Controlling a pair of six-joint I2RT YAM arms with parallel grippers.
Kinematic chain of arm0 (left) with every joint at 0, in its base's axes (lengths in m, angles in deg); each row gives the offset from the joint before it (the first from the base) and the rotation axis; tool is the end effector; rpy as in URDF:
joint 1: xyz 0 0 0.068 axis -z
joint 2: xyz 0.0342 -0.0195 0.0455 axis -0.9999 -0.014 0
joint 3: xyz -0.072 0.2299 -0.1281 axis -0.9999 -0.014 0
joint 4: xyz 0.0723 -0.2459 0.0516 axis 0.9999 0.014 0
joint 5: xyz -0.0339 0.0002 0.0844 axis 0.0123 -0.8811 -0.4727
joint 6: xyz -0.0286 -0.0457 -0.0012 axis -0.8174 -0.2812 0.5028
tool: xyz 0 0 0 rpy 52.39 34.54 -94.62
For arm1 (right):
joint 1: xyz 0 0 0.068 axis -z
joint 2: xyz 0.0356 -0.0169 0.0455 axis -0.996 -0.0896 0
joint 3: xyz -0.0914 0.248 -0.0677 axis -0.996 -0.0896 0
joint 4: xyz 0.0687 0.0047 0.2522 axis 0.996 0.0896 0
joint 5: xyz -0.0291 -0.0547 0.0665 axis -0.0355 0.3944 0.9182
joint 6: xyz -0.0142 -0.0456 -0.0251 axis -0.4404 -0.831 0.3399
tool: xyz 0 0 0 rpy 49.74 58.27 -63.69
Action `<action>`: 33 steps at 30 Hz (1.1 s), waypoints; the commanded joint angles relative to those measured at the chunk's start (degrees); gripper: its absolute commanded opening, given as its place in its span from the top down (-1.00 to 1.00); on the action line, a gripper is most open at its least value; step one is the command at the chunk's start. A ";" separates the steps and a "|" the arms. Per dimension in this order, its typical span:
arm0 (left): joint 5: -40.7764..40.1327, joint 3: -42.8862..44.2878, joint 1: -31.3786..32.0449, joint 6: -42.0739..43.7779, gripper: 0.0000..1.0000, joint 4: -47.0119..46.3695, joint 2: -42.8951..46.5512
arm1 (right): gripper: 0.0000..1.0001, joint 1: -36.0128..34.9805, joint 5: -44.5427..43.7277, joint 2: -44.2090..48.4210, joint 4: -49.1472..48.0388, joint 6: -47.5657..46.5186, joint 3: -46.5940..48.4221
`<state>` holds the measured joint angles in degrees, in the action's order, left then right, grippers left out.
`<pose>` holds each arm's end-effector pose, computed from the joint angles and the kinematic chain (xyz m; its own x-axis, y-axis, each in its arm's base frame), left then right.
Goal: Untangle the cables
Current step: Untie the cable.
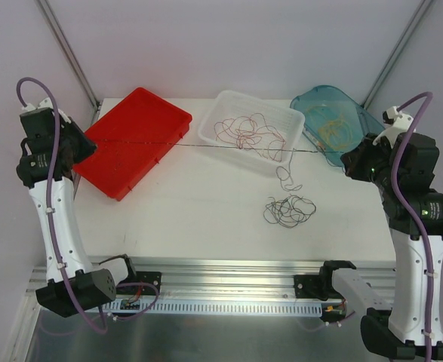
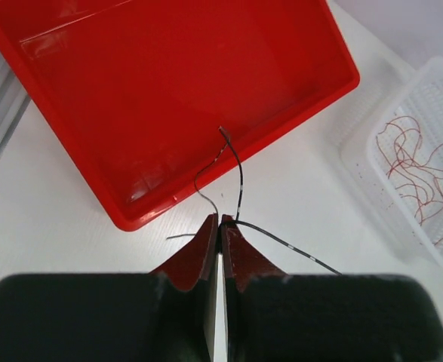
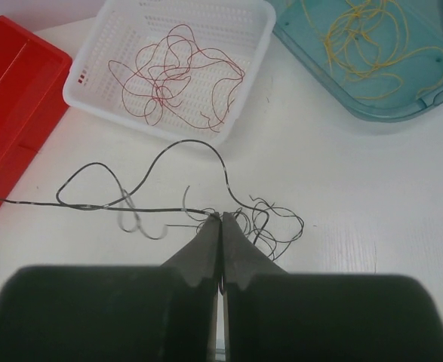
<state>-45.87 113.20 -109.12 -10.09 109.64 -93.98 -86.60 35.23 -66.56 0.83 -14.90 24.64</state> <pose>0.2090 0.0697 0.4304 -0.3663 -0.4559 -0.8112 -0.3310 0.8786 -0.3443 0.1291 0.0068 0.4710 -0.3284 -0.0468 -0.9434 -0.1141 0.9934 -0.0096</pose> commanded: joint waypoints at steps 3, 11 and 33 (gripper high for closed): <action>10.59 -0.20 0.93 0.36 1.00 -1.94 -0.62 | 0.99 1.13 11.35 0.64 -5.41 -2.29 -1.05; 11.57 -14.16 13.59 0.62 0.99 -4.84 4.12 | 0.99 -4.75 24.38 -1.12 -9.81 -0.70 -1.76; 19.12 -22.80 18.25 2.46 -0.54 -9.32 8.08 | 0.99 -29.46 15.94 -12.98 -16.93 0.96 3.43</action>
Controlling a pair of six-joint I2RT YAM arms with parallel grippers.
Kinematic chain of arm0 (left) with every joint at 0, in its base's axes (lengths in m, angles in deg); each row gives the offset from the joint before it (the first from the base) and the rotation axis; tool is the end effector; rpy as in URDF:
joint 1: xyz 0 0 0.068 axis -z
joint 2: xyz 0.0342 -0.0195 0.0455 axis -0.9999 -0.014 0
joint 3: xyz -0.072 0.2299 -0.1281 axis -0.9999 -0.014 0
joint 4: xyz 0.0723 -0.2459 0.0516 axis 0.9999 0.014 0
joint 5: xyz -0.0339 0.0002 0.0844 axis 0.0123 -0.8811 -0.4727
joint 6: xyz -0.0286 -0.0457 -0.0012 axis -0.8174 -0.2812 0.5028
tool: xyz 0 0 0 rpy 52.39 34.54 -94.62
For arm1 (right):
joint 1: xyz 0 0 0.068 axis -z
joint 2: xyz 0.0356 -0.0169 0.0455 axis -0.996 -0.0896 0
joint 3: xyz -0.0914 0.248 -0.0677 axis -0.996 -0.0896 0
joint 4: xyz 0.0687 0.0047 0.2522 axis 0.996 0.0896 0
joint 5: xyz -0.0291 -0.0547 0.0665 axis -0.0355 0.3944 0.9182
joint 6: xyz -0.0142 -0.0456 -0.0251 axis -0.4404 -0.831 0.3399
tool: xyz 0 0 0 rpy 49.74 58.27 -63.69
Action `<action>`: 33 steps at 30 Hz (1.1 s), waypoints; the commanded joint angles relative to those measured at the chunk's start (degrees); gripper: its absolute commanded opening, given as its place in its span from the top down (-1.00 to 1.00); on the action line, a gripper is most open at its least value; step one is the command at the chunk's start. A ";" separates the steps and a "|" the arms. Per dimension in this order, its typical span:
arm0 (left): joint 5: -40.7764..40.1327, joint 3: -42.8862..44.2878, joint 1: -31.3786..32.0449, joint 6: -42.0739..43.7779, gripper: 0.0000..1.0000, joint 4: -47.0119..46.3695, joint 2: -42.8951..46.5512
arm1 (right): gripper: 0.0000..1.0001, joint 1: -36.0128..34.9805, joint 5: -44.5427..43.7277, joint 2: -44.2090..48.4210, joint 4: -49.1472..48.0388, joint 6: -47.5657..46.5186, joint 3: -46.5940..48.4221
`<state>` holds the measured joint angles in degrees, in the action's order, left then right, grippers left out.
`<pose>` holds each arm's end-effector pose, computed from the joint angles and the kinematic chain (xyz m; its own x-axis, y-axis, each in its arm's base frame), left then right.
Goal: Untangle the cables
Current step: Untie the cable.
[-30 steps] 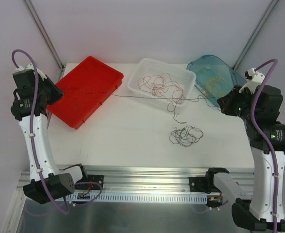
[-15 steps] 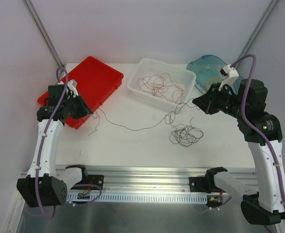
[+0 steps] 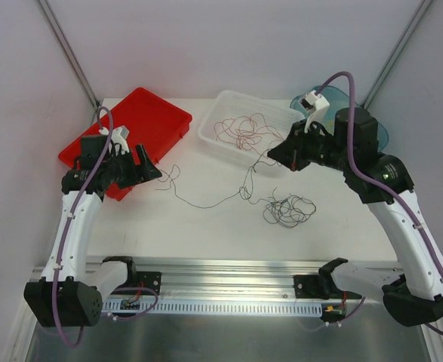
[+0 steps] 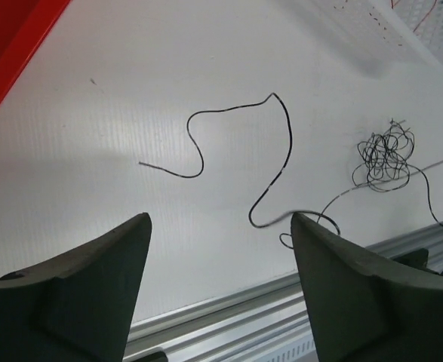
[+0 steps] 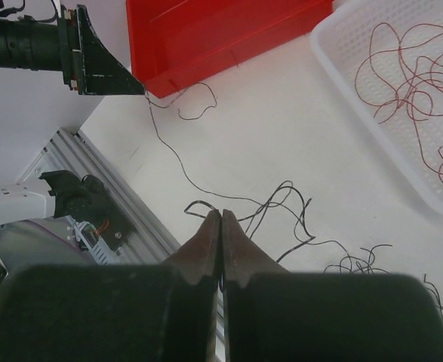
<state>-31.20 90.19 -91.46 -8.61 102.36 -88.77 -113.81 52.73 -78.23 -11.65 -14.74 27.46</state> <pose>0.2156 -0.0059 0.3320 -0.6841 -0.2859 -0.6710 0.0893 0.8802 -0.4661 0.1693 0.1090 0.4787 -0.2119 -0.1535 -0.9652 -0.7704 0.6338 0.0684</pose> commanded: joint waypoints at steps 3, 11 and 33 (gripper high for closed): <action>8.15 0.04 1.64 0.45 -0.98 -3.27 4.98 | 0.99 -5.32 -2.62 -3.59 -5.86 1.08 0.26; 12.29 -2.15 7.53 -0.60 -0.98 -10.56 11.84 | 0.99 -12.53 -5.43 -10.44 -7.53 1.69 4.82; -20.04 -26.67 42.69 5.19 -0.98 -53.00 6.58 | 0.99 -18.60 -8.51 -11.77 -17.54 12.33 5.19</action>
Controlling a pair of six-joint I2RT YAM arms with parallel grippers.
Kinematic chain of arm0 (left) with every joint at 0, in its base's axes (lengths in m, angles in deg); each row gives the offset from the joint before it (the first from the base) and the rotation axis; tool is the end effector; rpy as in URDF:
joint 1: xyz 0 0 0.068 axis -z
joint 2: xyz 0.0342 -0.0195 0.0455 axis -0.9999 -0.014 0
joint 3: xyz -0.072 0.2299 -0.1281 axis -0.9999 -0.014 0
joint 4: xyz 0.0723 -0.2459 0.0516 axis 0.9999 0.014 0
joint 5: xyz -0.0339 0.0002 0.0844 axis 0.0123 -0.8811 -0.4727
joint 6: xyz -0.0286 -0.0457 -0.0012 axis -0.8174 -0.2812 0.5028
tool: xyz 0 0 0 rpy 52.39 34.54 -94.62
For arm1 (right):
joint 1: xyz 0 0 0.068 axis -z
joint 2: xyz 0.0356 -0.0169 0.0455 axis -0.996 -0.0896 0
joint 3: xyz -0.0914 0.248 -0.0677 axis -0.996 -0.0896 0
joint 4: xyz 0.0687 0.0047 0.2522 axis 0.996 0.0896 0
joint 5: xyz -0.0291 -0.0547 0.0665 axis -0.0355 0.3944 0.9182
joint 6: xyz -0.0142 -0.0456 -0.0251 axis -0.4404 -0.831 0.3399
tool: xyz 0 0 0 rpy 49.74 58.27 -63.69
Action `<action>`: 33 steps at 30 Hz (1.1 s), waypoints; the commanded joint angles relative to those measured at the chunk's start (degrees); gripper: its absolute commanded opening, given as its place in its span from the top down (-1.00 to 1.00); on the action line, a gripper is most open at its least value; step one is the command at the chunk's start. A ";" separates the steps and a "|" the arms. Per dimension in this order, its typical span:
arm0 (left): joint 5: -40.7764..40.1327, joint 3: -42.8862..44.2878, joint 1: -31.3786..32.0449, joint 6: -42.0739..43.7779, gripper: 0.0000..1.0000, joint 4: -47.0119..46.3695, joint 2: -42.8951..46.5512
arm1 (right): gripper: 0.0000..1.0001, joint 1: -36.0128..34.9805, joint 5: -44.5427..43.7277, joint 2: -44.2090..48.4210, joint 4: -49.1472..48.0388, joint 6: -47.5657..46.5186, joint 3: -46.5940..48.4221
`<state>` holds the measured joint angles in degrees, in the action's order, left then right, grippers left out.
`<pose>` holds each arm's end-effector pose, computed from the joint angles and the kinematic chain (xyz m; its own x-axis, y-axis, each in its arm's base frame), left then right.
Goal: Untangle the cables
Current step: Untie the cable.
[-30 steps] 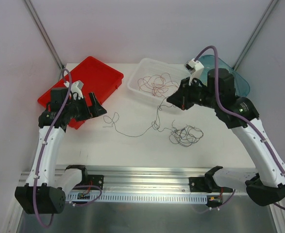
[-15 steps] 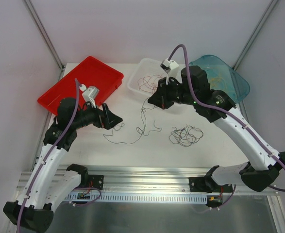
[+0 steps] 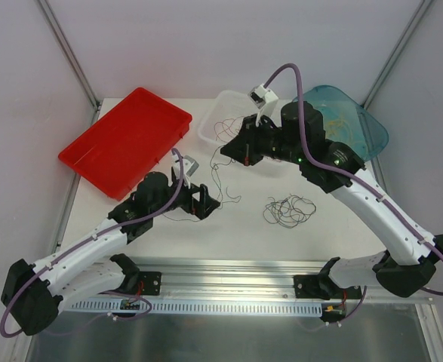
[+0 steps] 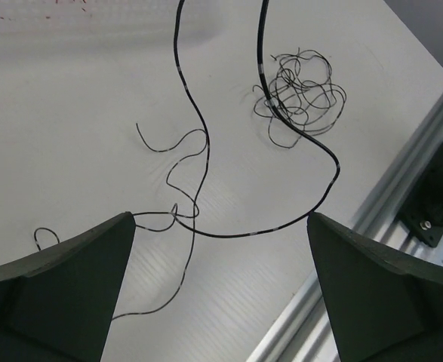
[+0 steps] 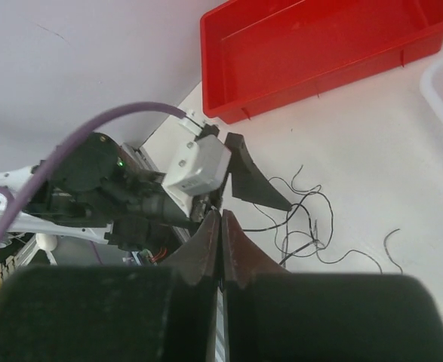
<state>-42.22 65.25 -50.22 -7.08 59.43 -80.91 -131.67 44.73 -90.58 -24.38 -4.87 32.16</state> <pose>0.1618 -0.1411 0.2793 -0.3744 -0.0198 -0.9271 0.7106 0.6361 -0.3006 0.1834 0.2080 0.4800 -0.2456 -0.0664 -0.9671 -0.8432 0.5069 0.1794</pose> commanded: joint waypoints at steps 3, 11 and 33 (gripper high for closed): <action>-9.91 -3.67 3.81 3.84 -0.98 -15.71 -4.01 | 0.99 -1.18 -1.39 0.84 -5.09 2.97 0.13; -15.45 -4.29 6.46 2.00 -0.98 -22.74 -12.97 | 0.99 -2.32 -1.56 1.19 -6.41 4.47 -0.66; -23.71 -3.68 6.55 -2.40 1.00 -20.74 -16.15 | 0.99 0.66 -9.56 11.21 -3.51 3.41 -9.09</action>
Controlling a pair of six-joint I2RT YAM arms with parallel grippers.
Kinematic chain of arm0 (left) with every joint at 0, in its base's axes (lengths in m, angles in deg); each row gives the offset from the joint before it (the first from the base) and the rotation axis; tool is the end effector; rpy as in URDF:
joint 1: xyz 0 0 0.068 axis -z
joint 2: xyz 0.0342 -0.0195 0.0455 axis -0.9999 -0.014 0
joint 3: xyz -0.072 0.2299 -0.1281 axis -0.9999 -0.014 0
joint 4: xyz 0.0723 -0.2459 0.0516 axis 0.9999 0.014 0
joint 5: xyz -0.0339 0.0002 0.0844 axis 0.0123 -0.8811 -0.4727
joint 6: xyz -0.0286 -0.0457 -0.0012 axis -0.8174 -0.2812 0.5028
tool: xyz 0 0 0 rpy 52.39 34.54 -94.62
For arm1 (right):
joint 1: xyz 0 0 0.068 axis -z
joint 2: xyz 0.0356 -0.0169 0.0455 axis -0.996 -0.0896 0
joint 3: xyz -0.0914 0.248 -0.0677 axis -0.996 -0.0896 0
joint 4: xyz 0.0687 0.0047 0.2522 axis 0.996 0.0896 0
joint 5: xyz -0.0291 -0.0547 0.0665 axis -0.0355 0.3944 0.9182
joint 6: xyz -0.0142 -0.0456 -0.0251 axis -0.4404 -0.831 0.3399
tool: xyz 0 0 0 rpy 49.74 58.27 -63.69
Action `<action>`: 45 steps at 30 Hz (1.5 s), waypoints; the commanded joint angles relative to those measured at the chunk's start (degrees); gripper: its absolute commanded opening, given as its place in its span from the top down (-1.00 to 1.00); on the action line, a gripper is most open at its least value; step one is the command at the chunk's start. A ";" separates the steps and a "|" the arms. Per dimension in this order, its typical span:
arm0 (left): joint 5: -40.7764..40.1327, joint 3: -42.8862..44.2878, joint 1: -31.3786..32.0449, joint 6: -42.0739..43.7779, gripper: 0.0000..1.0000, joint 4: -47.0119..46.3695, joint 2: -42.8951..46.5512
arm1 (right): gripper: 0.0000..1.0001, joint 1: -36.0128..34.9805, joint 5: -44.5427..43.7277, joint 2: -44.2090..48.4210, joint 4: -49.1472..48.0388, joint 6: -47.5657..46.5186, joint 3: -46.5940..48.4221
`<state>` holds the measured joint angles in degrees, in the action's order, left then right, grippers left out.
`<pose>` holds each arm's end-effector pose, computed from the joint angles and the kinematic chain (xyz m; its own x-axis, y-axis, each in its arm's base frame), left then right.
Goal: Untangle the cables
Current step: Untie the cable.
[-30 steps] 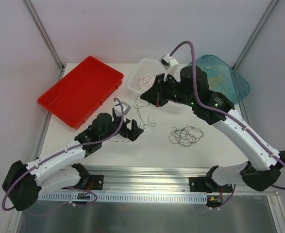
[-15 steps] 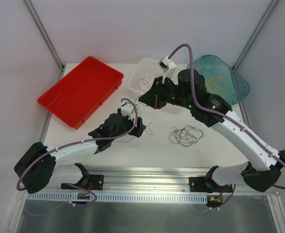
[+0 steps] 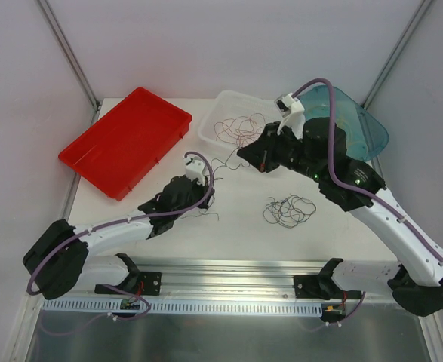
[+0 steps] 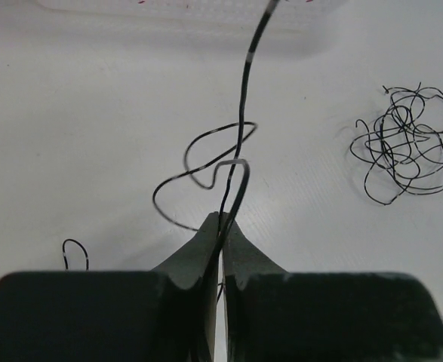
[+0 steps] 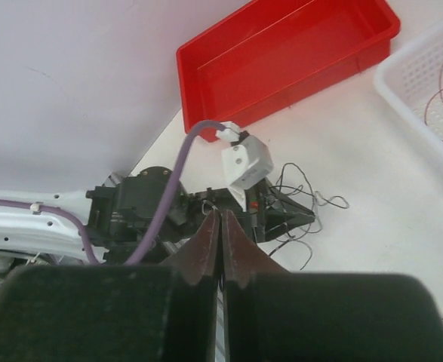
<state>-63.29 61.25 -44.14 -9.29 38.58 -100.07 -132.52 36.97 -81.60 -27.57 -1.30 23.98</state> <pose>0.1903 -0.1834 0.2193 -0.3599 -0.0522 -0.9315 0.5225 0.8159 -0.2476 0.1575 0.1787 0.4771 -0.2377 0.0330 -0.9708 -0.7742 0.5971 0.2099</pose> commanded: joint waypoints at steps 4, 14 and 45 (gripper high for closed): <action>-6.76 0.94 0.38 0.77 1.00 2.57 5.47 | 0.99 2.31 -1.71 3.89 1.08 -0.67 -2.33; -13.46 8.05 -1.72 3.32 1.00 11.01 9.52 | -0.10 2.40 0.22 8.02 6.26 -4.36 -6.46; 0.60 49.80 -43.03 23.54 1.00 28.85 -12.96 | -0.75 2.40 -13.84 27.45 19.81 -11.22 -21.14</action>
<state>-65.89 108.96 -85.06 11.19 63.80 -109.58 -130.20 24.95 -54.84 -8.35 -11.16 3.09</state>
